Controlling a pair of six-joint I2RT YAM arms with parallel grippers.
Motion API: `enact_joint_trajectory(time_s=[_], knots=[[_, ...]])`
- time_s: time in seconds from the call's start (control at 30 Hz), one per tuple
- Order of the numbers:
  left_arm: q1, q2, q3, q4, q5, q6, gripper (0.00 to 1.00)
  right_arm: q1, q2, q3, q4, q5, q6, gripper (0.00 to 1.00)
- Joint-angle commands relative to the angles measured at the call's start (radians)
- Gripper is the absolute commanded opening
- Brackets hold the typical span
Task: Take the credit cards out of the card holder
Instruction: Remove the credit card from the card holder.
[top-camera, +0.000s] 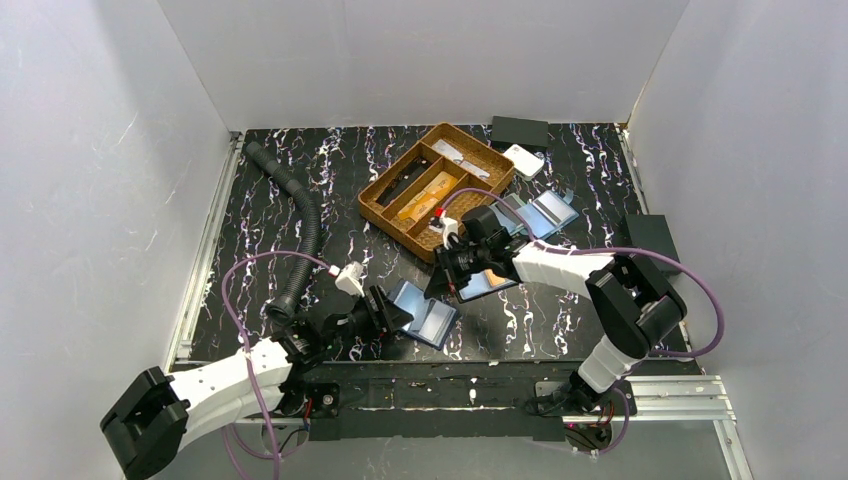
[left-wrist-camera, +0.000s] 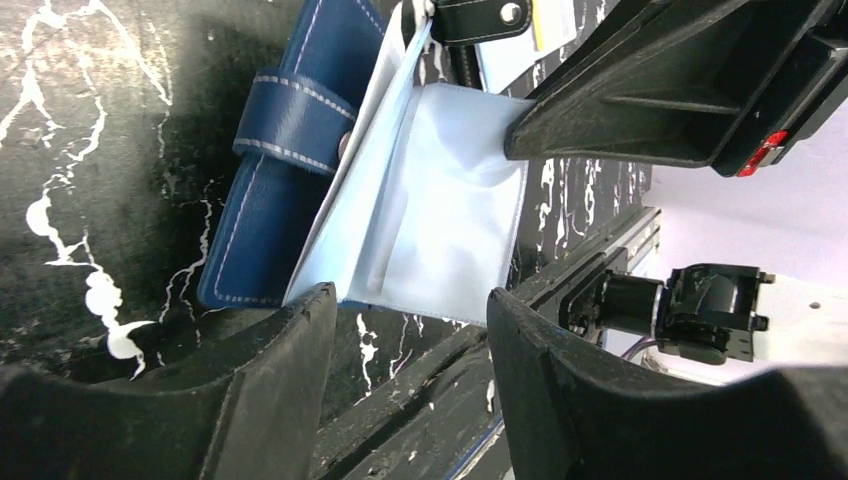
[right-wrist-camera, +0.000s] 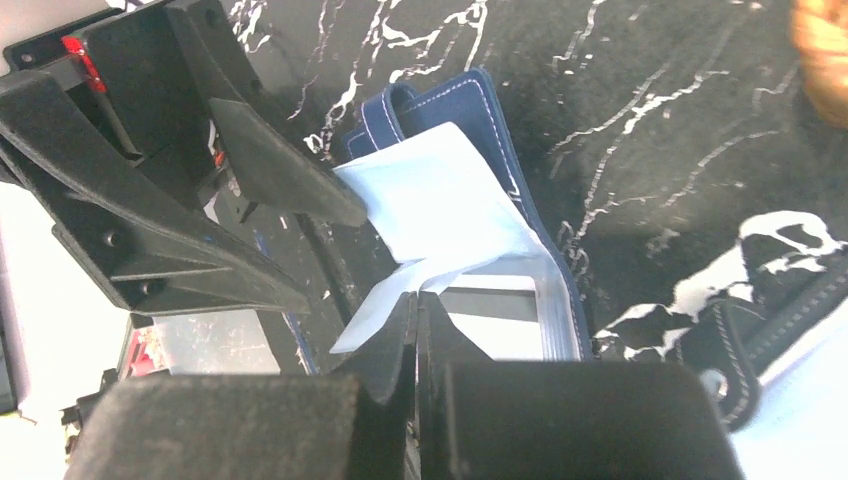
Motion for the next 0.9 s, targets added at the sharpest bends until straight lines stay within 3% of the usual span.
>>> enact_joint_trajectory(time_s=[0.0,0.17,0.23,0.27,0.43,0.5,0.53,0.57,0.7,0.87], knots=[[0.008,0.008,0.036,-0.045,-0.055,0.039,0.54,-0.027,-0.03,-0.022,0.004,0.009,-0.018,0.01],[0.009,-0.04,0.046,-0.048,-0.055,0.096,0.54,-0.027,0.021,0.012,0.02,-0.004,0.022,0.01],[0.01,-0.137,0.039,-0.076,-0.048,0.152,0.54,-0.027,0.104,0.085,0.018,-0.062,0.071,0.01],[0.011,-0.24,0.044,-0.167,-0.037,0.19,0.54,-0.026,0.196,0.16,0.005,-0.117,0.122,0.01],[0.011,-0.35,0.059,-0.242,0.042,0.196,0.54,0.006,0.278,0.216,0.075,-0.136,0.23,0.03],[0.012,-0.352,0.07,-0.257,0.072,0.192,0.54,0.047,0.324,0.25,0.065,-0.127,0.216,0.13],[0.012,-0.329,0.077,-0.249,0.107,0.184,0.54,0.065,0.35,0.259,0.081,-0.133,0.21,0.28],[0.012,-0.313,0.082,-0.246,0.118,0.185,0.54,0.068,0.35,0.258,0.088,-0.136,0.204,0.36],[0.011,-0.274,0.084,-0.22,0.133,0.183,0.54,0.068,0.333,0.252,0.08,-0.124,0.171,0.49],[0.011,-0.203,0.098,-0.147,0.158,0.18,0.53,0.068,0.313,0.252,0.089,-0.137,0.141,0.56]])
